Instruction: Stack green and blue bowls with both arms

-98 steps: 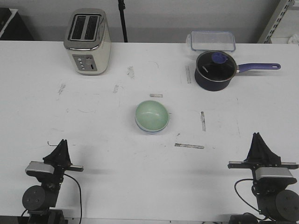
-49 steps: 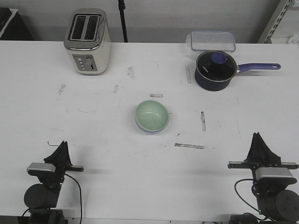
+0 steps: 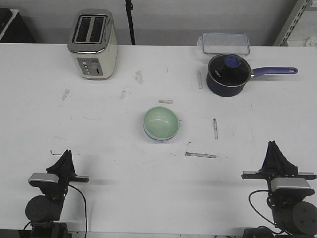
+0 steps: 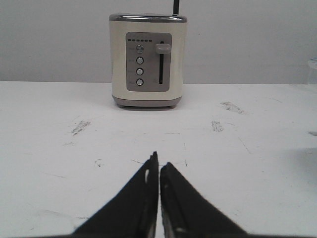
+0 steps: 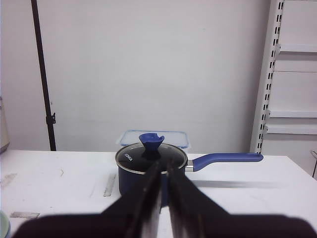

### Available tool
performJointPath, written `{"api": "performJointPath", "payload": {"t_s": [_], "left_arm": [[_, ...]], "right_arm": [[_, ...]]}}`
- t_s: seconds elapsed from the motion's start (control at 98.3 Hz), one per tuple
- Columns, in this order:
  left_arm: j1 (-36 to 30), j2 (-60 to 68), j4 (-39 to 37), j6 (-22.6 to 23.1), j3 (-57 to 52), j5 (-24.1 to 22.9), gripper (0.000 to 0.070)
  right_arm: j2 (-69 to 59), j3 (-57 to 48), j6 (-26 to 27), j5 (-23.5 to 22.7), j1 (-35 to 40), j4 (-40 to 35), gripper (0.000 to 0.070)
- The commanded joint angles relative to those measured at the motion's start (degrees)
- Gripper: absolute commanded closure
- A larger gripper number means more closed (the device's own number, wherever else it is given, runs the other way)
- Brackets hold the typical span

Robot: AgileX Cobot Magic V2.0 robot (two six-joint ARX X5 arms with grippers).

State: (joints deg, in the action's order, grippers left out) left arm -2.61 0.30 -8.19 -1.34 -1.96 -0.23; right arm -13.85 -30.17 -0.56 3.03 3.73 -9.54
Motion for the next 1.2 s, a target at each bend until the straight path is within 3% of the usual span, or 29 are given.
{"api": "performJointPath", "payload": {"t_s": [0.0,0.844,1.017,1.19], "left_arm": [[0.13,-0.13,-0.87,0.48,1.29,-0.24,0.0698],[0.13,-0.11,-0.87,0.48,1.29,-0.24,0.0698],[0.13,-0.11,-0.85,0.48,1.29,-0.24,0.0698],[0.13,-0.11,-0.87,0.48,1.29,-0.24,0.0699]], "right_arm": [[0.04,-0.17,0.74,0.0,0.07,0.79,0.0684],[0.07,-0.17,0.61,0.26,0.07,-0.17,0.0684],[1.77,0.66,0.33,-2.67,-0.39,-5.01,0.0685],[4.44,5.86,1.22,-3.63,-3.06,-1.31,0.0685]]}}
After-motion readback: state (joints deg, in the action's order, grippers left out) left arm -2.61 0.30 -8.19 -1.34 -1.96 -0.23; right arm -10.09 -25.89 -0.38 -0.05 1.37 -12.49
